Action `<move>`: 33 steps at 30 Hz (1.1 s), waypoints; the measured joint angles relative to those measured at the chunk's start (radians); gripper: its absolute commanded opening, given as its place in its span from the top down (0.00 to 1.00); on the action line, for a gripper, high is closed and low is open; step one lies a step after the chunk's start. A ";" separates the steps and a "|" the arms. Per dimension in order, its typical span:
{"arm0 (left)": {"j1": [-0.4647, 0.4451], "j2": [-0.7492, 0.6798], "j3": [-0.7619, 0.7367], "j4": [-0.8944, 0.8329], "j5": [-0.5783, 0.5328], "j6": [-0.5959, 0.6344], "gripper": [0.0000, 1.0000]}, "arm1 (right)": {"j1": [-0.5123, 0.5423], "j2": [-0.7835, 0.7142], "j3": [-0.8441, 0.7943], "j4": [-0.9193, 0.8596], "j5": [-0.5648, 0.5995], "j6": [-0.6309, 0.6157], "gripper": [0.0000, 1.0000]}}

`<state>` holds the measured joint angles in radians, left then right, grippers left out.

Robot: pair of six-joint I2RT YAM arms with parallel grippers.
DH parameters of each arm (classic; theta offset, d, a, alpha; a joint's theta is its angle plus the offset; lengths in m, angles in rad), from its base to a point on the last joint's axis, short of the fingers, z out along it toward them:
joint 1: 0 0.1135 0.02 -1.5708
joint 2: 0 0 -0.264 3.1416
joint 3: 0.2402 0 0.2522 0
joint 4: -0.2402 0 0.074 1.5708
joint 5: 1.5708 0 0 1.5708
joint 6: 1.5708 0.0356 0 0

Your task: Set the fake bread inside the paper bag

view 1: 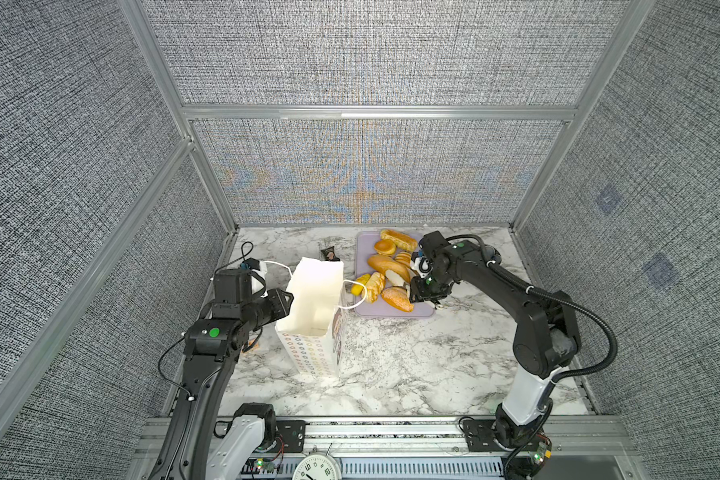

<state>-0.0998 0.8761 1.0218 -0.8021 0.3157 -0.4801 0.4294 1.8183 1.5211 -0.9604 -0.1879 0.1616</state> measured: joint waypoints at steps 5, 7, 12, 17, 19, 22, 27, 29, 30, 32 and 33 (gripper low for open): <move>0.000 -0.014 0.001 0.000 -0.004 -0.011 0.77 | -0.001 -0.027 -0.010 0.000 0.000 0.000 0.56; -0.001 -0.020 0.001 0.000 -0.013 -0.019 0.78 | -0.001 -0.037 -0.014 0.000 0.000 0.001 0.57; -0.001 -0.027 0.001 0.000 -0.026 -0.026 0.81 | 0.000 -0.060 -0.025 -0.001 0.000 0.001 0.61; -0.001 -0.034 0.001 0.001 -0.028 -0.029 0.85 | 0.000 -0.085 -0.033 0.000 0.000 0.004 0.63; -0.001 -0.034 0.001 0.001 -0.028 -0.034 0.87 | -0.001 -0.100 -0.035 -0.001 0.000 0.010 0.64; -0.001 -0.034 0.001 0.005 -0.028 -0.036 0.89 | 0.000 -0.125 -0.036 -0.002 0.000 0.014 0.64; -0.001 -0.034 0.016 0.008 -0.033 -0.036 0.93 | 0.000 -0.181 -0.036 -0.007 0.002 0.022 0.65; -0.001 -0.033 0.026 0.008 -0.044 -0.036 0.95 | 0.000 -0.204 -0.036 -0.014 0.003 0.024 0.66; -0.001 -0.030 0.031 0.008 -0.049 -0.035 0.96 | 0.000 -0.217 -0.036 -0.018 0.003 0.026 0.66; -0.001 -0.020 0.043 0.008 -0.052 -0.029 0.98 | 0.000 -0.242 -0.036 -0.027 0.003 0.028 0.66; -0.001 -0.016 0.048 0.008 -0.055 -0.025 0.99 | 0.000 -0.255 -0.036 -0.032 0.003 0.029 0.67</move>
<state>-0.1005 0.8600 1.0695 -0.7944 0.2607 -0.5049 0.4290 1.5631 1.4853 -0.9920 -0.1844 0.1909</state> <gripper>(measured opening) 0.050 0.364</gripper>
